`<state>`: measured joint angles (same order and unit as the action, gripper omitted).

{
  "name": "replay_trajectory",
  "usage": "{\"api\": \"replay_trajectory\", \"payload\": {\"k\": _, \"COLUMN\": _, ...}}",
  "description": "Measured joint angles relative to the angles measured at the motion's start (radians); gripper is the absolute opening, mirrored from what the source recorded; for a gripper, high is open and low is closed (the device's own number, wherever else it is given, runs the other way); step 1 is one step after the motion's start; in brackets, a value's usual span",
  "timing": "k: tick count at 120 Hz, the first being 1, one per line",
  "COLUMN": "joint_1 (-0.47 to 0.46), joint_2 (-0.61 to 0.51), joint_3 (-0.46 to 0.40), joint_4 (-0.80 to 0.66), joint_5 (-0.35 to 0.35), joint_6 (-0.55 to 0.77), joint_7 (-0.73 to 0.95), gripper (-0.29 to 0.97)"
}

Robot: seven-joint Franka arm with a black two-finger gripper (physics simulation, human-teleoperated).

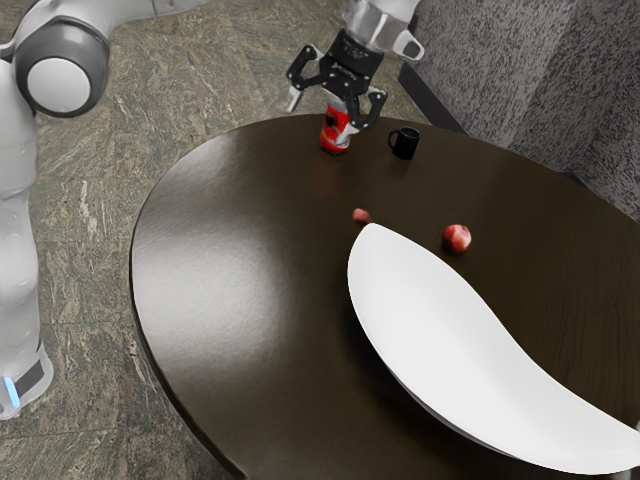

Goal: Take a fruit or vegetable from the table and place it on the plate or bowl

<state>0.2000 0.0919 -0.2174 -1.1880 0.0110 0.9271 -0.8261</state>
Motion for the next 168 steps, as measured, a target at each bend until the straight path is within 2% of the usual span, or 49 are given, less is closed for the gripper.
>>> {"api": "replay_trajectory", "payload": {"k": 14, "joint_1": 0.0, "joint_2": -0.005, "joint_3": -0.002, "joint_4": -0.008, "joint_5": -0.005, "joint_6": 0.169, "joint_7": -0.28, "gripper": 0.68}}
{"api": "replay_trajectory", "payload": {"k": 20, "joint_1": 0.001, "joint_2": -0.013, "joint_3": -0.001, "joint_4": -0.008, "joint_5": -0.028, "joint_6": 0.218, "joint_7": -0.384, "gripper": 0.68}}
{"api": "replay_trajectory", "payload": {"k": 45, "joint_1": -0.006, "joint_2": -0.037, "joint_3": 0.018, "joint_4": -0.02, "joint_5": -0.085, "joint_6": 0.328, "joint_7": -0.684, "gripper": 0.68}}
{"api": "replay_trajectory", "payload": {"k": 56, "joint_1": -0.034, "joint_2": -0.024, "joint_3": 0.124, "joint_4": -0.067, "joint_5": -0.147, "joint_6": 0.349, "joint_7": -0.716, "gripper": 0.68}}
{"api": "replay_trajectory", "payload": {"k": 65, "joint_1": 0.025, "joint_2": -0.037, "joint_3": 0.19, "joint_4": -0.145, "joint_5": -0.202, "joint_6": 0.364, "joint_7": -0.723, "gripper": 0.68}}
{"api": "replay_trajectory", "payload": {"k": 77, "joint_1": 0.101, "joint_2": -0.004, "joint_3": 0.21, "joint_4": -0.17, "joint_5": -0.25, "joint_6": 0.391, "joint_7": -0.73, "gripper": 0.68}}
{"api": "replay_trajectory", "payload": {"k": 86, "joint_1": 0.051, "joint_2": 0.013, "joint_3": 0.215, "joint_4": -0.193, "joint_5": -0.268, "joint_6": 0.418, "joint_7": -0.733, "gripper": 0.68}}
{"api": "replay_trajectory", "payload": {"k": 95, "joint_1": -0.02, "joint_2": 0.011, "joint_3": 0.273, "joint_4": -0.274, "joint_5": -0.293, "joint_6": 0.457, "joint_7": -0.72, "gripper": 0.68}}
{"api": "replay_trajectory", "payload": {"k": 112, "joint_1": 0.017, "joint_2": -0.005, "joint_3": 0.34, "joint_4": -0.306, "joint_5": -0.317, "joint_6": 0.505, "joint_7": -0.701, "gripper": 0.68}}
{"api": "replay_trajectory", "payload": {"k": 139, "joint_1": 0.006, "joint_2": 0.014, "joint_3": 0.352, "joint_4": -0.308, "joint_5": -0.372, "joint_6": 0.592, "joint_7": -0.876, "gripper": 0.68}}
{"api": "replay_trajectory", "payload": {"k": 148, "joint_1": -0.002, "joint_2": 0.016, "joint_3": 0.352, "joint_4": -0.309, "joint_5": -0.367, "joint_6": 0.635, "joint_7": -0.902, "gripper": 0.68}}
{"api": "replay_trajectory", "payload": {"k": 156, "joint_1": -0.003, "joint_2": 0.035, "joint_3": 0.351, "joint_4": -0.303, "joint_5": -0.341, "joint_6": 0.676, "joint_7": -0.794, "gripper": 0.68}}
{"api": "replay_trajectory", "payload": {"k": 168, "joint_1": -0.114, "joint_2": 0.044, "joint_3": 0.352, "joint_4": -0.3, "joint_5": -0.158, "joint_6": 0.724, "joint_7": -0.554, "gripper": 0.68}}
